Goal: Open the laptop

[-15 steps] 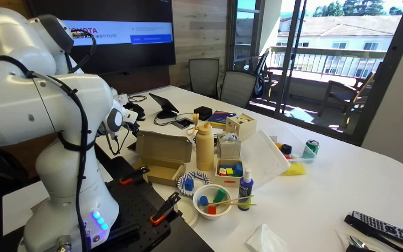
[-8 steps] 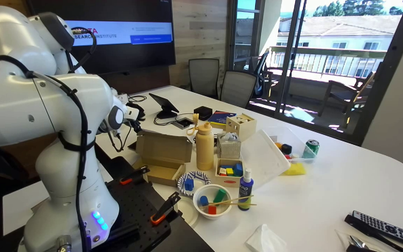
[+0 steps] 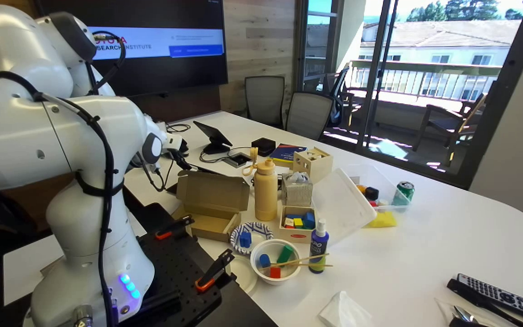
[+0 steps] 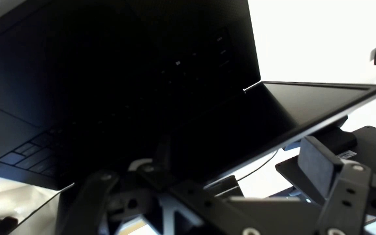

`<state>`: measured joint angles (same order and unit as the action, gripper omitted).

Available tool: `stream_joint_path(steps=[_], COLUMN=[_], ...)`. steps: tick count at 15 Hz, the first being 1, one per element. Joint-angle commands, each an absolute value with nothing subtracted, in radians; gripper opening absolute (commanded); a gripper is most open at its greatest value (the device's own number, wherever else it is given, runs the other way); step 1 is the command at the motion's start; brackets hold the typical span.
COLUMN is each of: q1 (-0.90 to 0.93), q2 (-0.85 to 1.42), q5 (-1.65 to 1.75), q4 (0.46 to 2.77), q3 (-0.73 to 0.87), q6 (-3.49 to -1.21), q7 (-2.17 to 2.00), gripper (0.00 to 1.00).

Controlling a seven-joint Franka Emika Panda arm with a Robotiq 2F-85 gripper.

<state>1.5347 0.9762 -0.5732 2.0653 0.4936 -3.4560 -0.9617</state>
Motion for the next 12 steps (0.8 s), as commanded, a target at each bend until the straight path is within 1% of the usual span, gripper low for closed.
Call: stream_joint_path(steps=[1,8,12], q1=[1.494,1.421,1.347], q2=[0.928,0.906,0.900], q5=[-0.600,-0.611,-0.599], q4=[2.055,2.012,1.969], q3=[0.497,0.473,0.433], q6=[-3.456,-3.456,-3.456], q7=[-0.843,-0.695,-0.618], gripper=[1.00,1.00,1.00])
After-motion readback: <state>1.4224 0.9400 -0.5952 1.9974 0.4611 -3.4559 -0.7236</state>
